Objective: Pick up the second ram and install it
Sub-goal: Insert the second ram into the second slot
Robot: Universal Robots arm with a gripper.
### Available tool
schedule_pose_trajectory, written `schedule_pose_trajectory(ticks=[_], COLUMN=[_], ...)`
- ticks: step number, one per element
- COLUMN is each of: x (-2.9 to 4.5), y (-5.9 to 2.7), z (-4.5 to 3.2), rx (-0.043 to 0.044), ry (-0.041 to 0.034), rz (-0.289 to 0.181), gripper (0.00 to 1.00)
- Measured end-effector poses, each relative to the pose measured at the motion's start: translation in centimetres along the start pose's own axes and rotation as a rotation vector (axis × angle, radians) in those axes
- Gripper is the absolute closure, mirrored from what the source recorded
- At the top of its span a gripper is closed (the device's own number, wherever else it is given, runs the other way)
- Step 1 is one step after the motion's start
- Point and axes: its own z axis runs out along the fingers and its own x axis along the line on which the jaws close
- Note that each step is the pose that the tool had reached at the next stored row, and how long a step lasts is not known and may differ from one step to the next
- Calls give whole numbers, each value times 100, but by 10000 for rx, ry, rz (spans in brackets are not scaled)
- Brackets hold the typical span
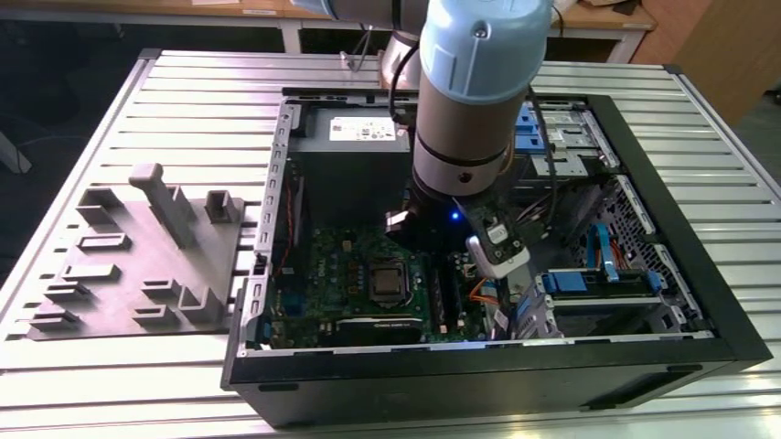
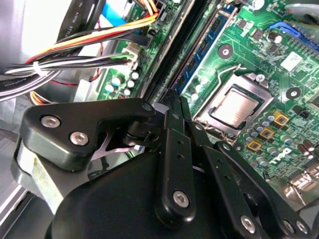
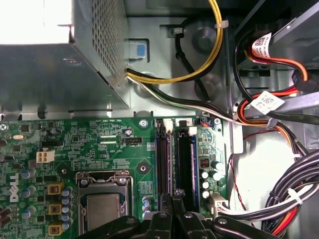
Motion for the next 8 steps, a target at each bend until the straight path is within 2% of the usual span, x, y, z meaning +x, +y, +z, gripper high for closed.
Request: schedule_pose_trajectory(ticks=[8], x=[1], y=[-3], z=[22], rx=[-18], ry=[3], rz=[1], gripper=[88])
